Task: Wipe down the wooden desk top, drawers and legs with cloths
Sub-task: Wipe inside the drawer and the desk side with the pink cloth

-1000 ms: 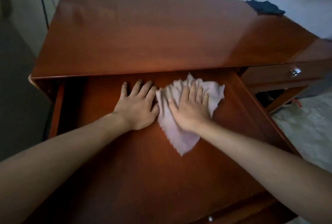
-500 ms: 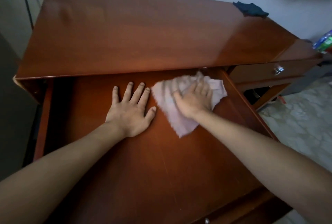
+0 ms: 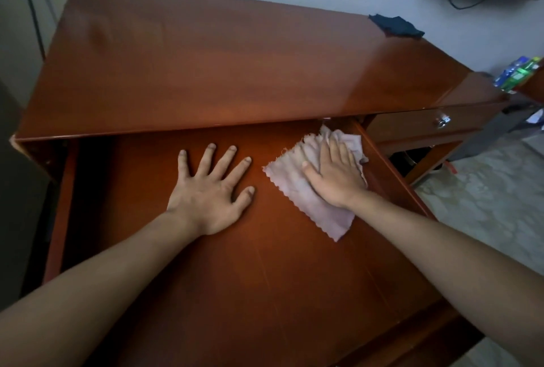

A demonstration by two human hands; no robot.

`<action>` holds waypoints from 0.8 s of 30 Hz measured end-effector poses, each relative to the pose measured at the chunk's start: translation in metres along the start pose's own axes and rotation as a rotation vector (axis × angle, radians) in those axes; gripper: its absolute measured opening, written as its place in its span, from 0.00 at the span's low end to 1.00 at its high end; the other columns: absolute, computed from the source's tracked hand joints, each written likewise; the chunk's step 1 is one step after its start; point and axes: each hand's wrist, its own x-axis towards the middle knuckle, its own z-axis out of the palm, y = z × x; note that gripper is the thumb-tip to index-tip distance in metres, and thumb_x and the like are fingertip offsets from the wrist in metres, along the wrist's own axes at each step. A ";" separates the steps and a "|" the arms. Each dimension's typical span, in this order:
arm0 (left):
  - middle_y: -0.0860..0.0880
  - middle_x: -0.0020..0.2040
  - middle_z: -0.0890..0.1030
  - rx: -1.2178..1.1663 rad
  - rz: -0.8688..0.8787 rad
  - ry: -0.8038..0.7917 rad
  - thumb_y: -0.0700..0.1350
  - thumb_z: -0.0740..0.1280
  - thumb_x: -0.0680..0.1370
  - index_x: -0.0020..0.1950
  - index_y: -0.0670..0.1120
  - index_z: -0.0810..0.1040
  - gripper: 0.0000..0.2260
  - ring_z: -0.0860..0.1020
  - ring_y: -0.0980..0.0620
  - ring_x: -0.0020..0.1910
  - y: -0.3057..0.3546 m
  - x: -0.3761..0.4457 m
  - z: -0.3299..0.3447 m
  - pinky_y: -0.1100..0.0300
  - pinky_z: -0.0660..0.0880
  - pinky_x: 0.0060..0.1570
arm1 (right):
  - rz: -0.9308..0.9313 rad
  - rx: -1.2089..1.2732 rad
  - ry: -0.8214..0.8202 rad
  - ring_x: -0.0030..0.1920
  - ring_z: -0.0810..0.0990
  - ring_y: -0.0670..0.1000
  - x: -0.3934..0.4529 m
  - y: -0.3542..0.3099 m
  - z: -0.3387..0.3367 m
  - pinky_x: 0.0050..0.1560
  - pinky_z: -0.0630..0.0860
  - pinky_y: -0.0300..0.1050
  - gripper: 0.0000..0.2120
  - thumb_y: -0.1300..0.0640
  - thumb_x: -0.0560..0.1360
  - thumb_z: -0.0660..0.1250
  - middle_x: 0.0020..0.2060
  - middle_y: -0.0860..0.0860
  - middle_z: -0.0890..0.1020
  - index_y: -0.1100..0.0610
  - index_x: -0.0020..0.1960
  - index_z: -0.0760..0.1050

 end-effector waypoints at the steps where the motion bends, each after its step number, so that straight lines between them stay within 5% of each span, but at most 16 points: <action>1: 0.56 0.83 0.35 0.005 -0.001 0.002 0.72 0.32 0.77 0.81 0.64 0.33 0.33 0.33 0.46 0.82 0.000 0.000 0.000 0.29 0.35 0.75 | -0.010 -0.014 0.006 0.82 0.36 0.54 -0.012 0.001 0.003 0.81 0.37 0.54 0.40 0.32 0.81 0.41 0.82 0.55 0.38 0.56 0.83 0.36; 5: 0.55 0.83 0.35 -0.001 0.003 -0.007 0.72 0.31 0.77 0.81 0.64 0.32 0.33 0.34 0.46 0.82 -0.001 0.000 -0.001 0.30 0.35 0.75 | -0.034 -0.281 0.208 0.82 0.45 0.59 -0.074 0.047 0.007 0.81 0.40 0.53 0.38 0.39 0.82 0.41 0.82 0.62 0.47 0.64 0.82 0.47; 8: 0.55 0.83 0.35 0.001 0.009 0.001 0.72 0.29 0.75 0.81 0.64 0.32 0.34 0.34 0.46 0.82 -0.003 0.001 0.000 0.30 0.36 0.76 | 0.030 -0.540 0.309 0.79 0.55 0.69 -0.097 0.083 -0.003 0.79 0.55 0.64 0.38 0.44 0.82 0.48 0.78 0.72 0.54 0.74 0.79 0.50; 9: 0.55 0.83 0.35 0.004 0.009 -0.005 0.73 0.29 0.75 0.80 0.64 0.32 0.34 0.34 0.46 0.82 -0.003 0.001 0.000 0.31 0.36 0.76 | 0.111 -0.565 0.284 0.75 0.63 0.71 -0.097 0.089 -0.007 0.73 0.65 0.66 0.38 0.45 0.82 0.50 0.76 0.74 0.58 0.75 0.78 0.50; 11: 0.55 0.83 0.34 0.009 0.008 -0.017 0.73 0.29 0.76 0.80 0.64 0.31 0.33 0.33 0.47 0.82 -0.002 0.001 0.001 0.31 0.36 0.76 | 0.219 -0.563 0.236 0.51 0.83 0.68 -0.085 0.092 -0.011 0.44 0.81 0.57 0.34 0.47 0.82 0.56 0.62 0.74 0.75 0.76 0.73 0.60; 12: 0.55 0.83 0.34 0.008 0.007 -0.020 0.72 0.30 0.76 0.80 0.64 0.30 0.33 0.33 0.47 0.82 -0.002 0.001 0.000 0.31 0.36 0.76 | 0.213 -0.541 0.261 0.41 0.84 0.64 -0.074 0.089 -0.015 0.34 0.79 0.51 0.29 0.48 0.82 0.57 0.53 0.69 0.80 0.74 0.67 0.67; 14: 0.55 0.83 0.33 0.004 0.003 -0.023 0.72 0.31 0.77 0.80 0.64 0.31 0.33 0.33 0.47 0.82 0.000 0.000 -0.001 0.31 0.36 0.76 | 0.246 -0.445 0.254 0.39 0.85 0.61 -0.047 0.075 -0.029 0.33 0.73 0.46 0.23 0.44 0.84 0.53 0.44 0.61 0.83 0.65 0.56 0.71; 24: 0.55 0.83 0.33 0.003 -0.016 -0.009 0.72 0.30 0.77 0.80 0.64 0.31 0.32 0.33 0.47 0.82 0.001 0.001 -0.001 0.32 0.35 0.76 | 0.245 -0.358 0.290 0.48 0.84 0.62 0.013 0.066 -0.050 0.41 0.70 0.48 0.33 0.39 0.86 0.45 0.47 0.59 0.85 0.63 0.52 0.80</action>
